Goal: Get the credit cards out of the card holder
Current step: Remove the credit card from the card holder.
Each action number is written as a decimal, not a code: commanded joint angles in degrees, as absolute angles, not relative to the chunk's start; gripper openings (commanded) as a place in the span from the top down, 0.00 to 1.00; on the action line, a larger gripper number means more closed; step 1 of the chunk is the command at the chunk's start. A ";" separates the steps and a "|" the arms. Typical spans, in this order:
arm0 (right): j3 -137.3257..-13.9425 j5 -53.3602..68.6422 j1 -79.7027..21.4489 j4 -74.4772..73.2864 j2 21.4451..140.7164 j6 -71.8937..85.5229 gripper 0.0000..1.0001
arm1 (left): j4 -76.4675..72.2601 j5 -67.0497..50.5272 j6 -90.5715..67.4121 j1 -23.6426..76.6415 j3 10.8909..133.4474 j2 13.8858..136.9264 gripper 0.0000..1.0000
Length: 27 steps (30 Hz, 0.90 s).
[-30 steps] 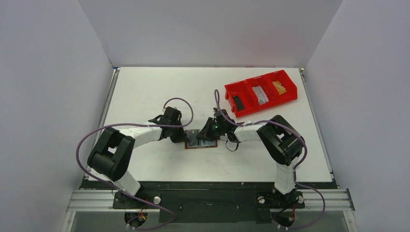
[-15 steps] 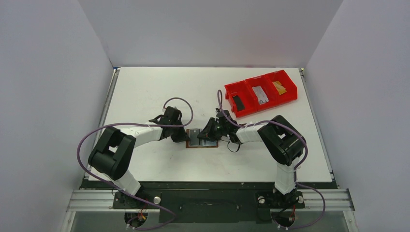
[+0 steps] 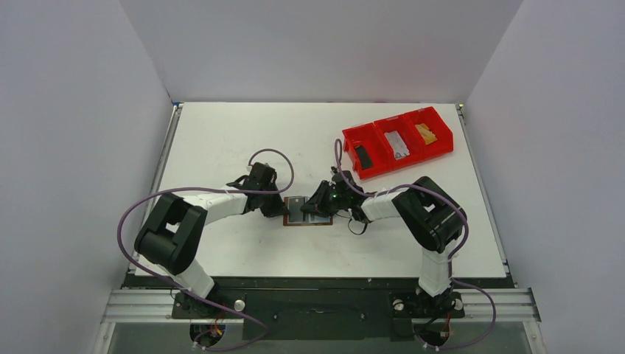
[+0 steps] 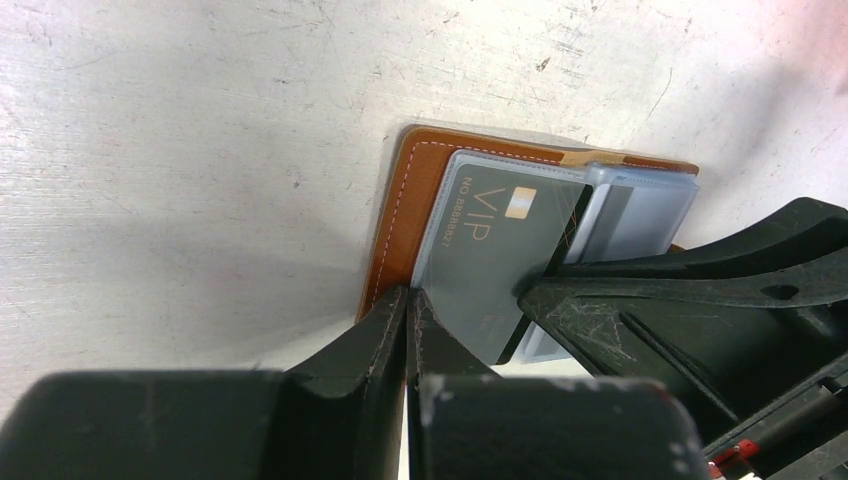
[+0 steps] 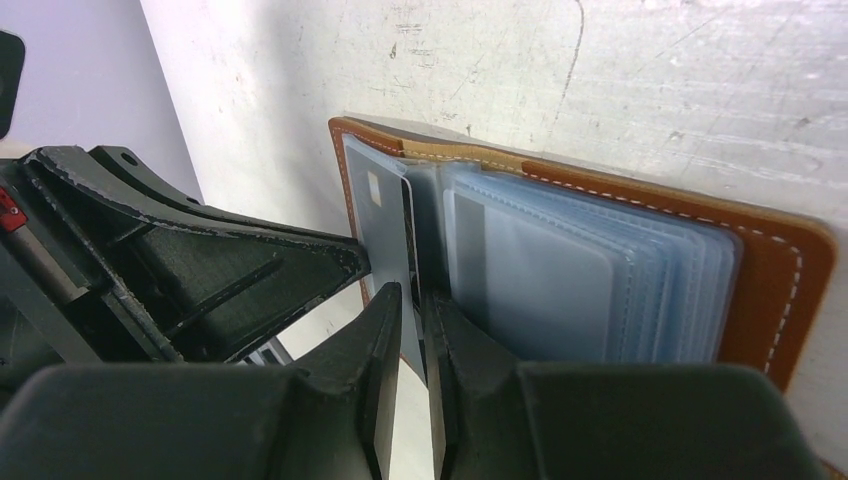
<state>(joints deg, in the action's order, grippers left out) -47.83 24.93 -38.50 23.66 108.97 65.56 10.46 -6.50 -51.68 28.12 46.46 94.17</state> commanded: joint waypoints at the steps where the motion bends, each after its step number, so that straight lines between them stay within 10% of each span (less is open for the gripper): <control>1: -47.12 25.72 -38.17 27.79 106.70 66.59 0.88 | 12.57 -2.53 -50.84 28.21 43.60 98.23 1.00; 27: -44.14 24.95 -36.44 31.81 105.01 68.27 0.97 | 13.07 -2.13 -51.44 28.21 43.58 99.13 1.00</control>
<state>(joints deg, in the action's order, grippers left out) -44.60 25.54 -37.08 29.28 108.92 68.69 9.10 -7.03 -52.14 28.03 46.28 94.59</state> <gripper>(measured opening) 0.037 0.003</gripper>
